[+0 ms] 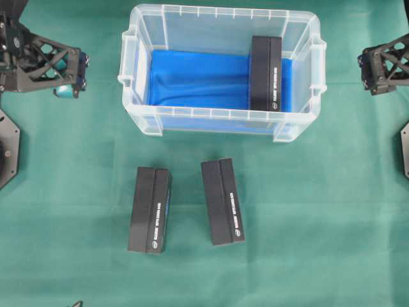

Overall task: Take out the box from the case.
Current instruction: 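Move the open right gripper over the right black box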

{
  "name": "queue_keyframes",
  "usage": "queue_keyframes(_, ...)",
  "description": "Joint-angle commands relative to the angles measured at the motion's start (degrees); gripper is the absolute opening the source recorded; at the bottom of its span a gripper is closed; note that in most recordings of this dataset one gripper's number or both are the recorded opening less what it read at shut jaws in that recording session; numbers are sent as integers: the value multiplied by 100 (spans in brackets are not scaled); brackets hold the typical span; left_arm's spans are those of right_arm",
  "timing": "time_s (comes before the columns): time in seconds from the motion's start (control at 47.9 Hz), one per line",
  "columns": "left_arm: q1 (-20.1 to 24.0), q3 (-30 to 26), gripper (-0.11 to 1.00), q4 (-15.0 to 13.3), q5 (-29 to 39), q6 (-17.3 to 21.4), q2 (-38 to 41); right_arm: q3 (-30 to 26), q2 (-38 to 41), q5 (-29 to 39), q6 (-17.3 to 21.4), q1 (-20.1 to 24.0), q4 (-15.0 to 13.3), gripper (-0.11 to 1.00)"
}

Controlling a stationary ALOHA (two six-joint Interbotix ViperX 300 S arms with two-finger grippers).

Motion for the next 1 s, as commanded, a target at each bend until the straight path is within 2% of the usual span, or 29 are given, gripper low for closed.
queue_keyframes(0.0, 53, -70, 97, -18, 9, 26, -79, -62, -26, 26, 9, 0, -9, 92)
queue_keyframes(0.459, 62, -53, 97, -18, -26, -9, -53, -97, 70, -97, 211, 9, -26, 92)
queue_keyframes(0.98, 53, -26, 97, -18, -35, -9, -26, -782, 1151, -650, 281, 62, 97, 92)
